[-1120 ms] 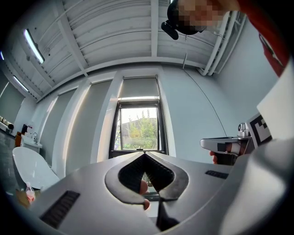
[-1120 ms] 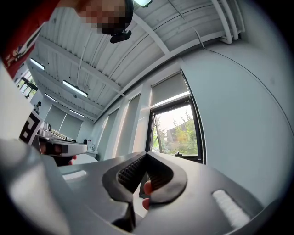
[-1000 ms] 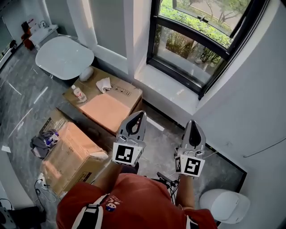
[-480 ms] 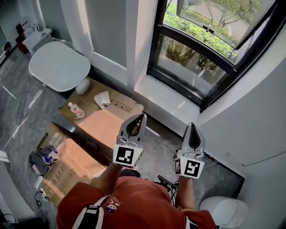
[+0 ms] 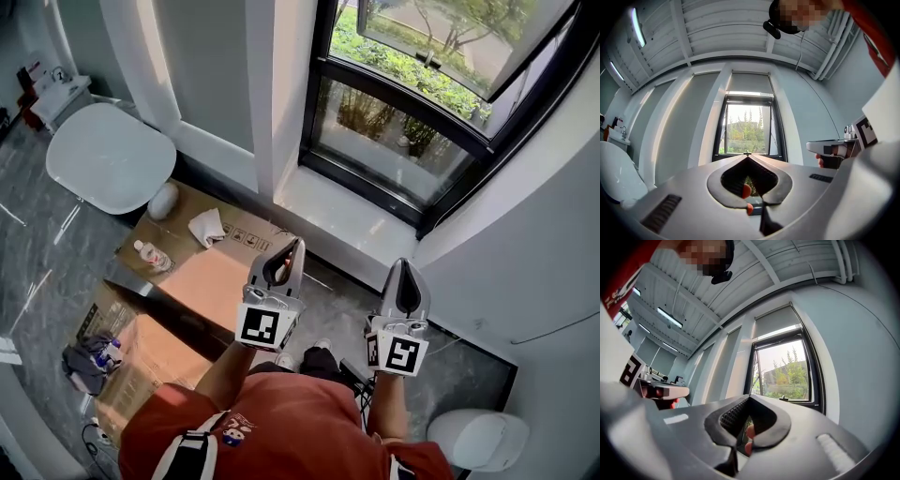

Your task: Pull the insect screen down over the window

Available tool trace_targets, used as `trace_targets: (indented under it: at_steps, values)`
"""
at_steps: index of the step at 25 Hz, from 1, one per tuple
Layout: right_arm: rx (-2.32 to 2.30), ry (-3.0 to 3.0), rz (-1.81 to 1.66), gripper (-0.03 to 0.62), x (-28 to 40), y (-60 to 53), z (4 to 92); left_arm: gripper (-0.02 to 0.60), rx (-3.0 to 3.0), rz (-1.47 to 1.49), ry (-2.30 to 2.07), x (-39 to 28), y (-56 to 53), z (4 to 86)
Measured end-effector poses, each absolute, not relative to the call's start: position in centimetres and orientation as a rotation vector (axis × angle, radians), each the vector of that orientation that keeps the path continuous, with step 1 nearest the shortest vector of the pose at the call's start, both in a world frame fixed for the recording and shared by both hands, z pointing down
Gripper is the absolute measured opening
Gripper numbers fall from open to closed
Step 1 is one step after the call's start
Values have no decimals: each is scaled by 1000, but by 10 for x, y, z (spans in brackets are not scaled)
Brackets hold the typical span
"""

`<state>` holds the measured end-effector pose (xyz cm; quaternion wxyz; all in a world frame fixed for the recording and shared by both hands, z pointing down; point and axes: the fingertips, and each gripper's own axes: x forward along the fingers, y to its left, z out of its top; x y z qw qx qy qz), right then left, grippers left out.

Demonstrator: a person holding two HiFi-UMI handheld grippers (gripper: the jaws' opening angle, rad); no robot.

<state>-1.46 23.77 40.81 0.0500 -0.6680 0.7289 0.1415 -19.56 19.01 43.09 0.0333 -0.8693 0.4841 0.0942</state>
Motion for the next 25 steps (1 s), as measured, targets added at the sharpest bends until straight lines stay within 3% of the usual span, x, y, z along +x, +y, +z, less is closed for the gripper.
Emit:
trace_targets:
  at_steps: [13, 25]
  values:
    - [-2026, 2194, 392, 9, 17, 156, 416, 5, -2676, 224, 1497, -166, 113, 434]
    - [-2051, 2165, 431, 9, 102, 66, 400, 5, -2690, 276, 1446, -79, 15, 416]
